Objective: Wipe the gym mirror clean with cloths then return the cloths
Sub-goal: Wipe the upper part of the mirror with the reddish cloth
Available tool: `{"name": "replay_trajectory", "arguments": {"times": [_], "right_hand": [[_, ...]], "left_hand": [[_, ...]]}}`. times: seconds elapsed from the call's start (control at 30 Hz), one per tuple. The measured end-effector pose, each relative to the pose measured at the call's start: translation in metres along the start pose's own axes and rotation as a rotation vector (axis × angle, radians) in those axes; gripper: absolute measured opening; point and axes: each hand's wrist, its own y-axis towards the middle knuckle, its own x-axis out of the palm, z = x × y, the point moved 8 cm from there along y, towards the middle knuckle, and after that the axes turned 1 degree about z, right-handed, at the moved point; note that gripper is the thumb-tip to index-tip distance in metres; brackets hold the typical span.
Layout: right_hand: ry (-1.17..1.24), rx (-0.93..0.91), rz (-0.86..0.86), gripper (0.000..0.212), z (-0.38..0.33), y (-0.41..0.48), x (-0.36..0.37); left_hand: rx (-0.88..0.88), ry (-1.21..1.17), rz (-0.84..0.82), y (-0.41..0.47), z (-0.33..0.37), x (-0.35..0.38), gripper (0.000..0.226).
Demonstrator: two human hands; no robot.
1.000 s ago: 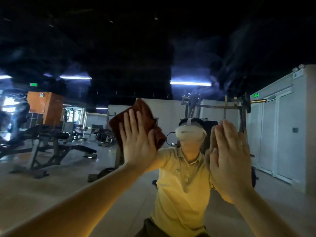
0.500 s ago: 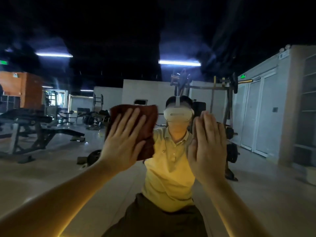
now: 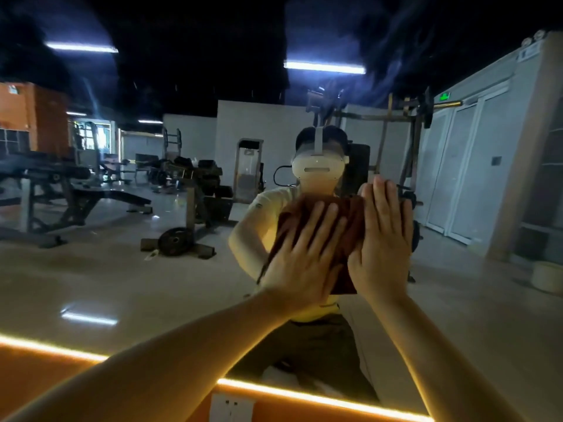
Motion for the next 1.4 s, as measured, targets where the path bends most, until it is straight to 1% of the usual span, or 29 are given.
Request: {"name": "replay_trajectory", "arguments": {"times": [0.07,0.1,0.17,0.2,0.33,0.37,0.43,0.57,0.7,0.77,0.87,0.9,0.97,1.07,1.13,1.2,1.27,1.3,1.33,1.4], "right_hand": [[-0.029,-0.061,-0.045,0.064,0.004,-0.002,-0.002],[-0.049,-0.083,-0.069,0.064,0.006,-0.003,-0.003],[-0.080,-0.096,-0.097,0.066,0.007,-0.004,-0.006],[-0.089,-0.083,-0.096,0.065,0.005,-0.005,-0.006],[-0.127,0.066,-0.074,0.063,-0.010,-0.011,-0.004],[-0.136,0.101,-0.077,0.064,-0.014,-0.012,-0.004],[-0.154,0.148,-0.102,0.063,-0.021,-0.012,-0.007],[-0.161,0.187,-0.156,0.061,-0.031,-0.010,-0.014],[-0.151,0.073,-0.245,0.064,-0.020,-0.013,-0.029],[-0.200,0.091,-0.272,0.066,0.007,-0.013,-0.046],[-0.307,0.234,-0.313,0.073,0.076,-0.006,-0.077],[-0.316,0.244,-0.337,0.075,0.095,-0.005,-0.083],[-0.290,0.186,-0.368,0.080,0.115,-0.006,-0.086],[-0.258,0.096,-0.403,0.088,0.128,-0.009,-0.083],[-0.209,0.077,-0.445,0.086,0.136,-0.007,-0.089],[-0.146,0.023,-0.473,0.077,0.138,-0.001,-0.099],[-0.145,-0.040,-0.434,0.064,0.139,0.012,-0.110],[-0.162,-0.060,-0.395,0.062,0.140,0.020,-0.114],[-0.172,-0.057,-0.358,0.062,0.144,0.030,-0.115],[-0.157,0.018,-0.288,0.057,0.156,0.047,-0.114]], "left_hand": [[0.062,-0.001,-0.019,0.000,0.008,0.004,0.072],[0.132,0.018,-0.032,-0.005,0.004,0.003,0.073],[0.269,0.059,-0.049,-0.025,-0.022,0.001,0.074],[0.290,0.065,-0.049,-0.039,-0.044,-0.002,0.074],[0.240,0.131,-0.063,-0.094,-0.144,-0.020,0.073],[0.239,0.146,-0.079,-0.103,-0.162,-0.023,0.073],[0.230,0.140,-0.098,-0.109,-0.175,-0.026,0.071],[0.125,0.008,-0.068,-0.105,-0.149,-0.018,0.069],[0.114,-0.062,-0.016,-0.072,-0.079,-0.002,0.074],[0.117,-0.092,-0.019,-0.049,-0.036,0.005,0.076],[0.158,-0.086,-0.017,-0.022,0.027,0.016,0.076],[0.170,-0.084,-0.028,-0.013,0.047,0.019,0.077],[0.225,-0.078,-0.047,0.003,0.088,0.029,0.077],[0.320,-0.062,-0.085,0.032,0.150,0.044,0.075],[0.390,-0.042,-0.121,0.048,0.177,0.047,0.077],[0.489,-0.014,-0.191,0.056,0.178,0.043,0.080],[0.566,0.052,-0.205,0.059,0.146,0.035,0.082],[0.554,0.085,-0.182,0.062,0.119,0.027,0.084],[0.499,0.117,-0.160,0.064,0.086,0.017,0.087],[0.302,0.177,-0.120,0.068,0.011,-0.010,0.085]]}}
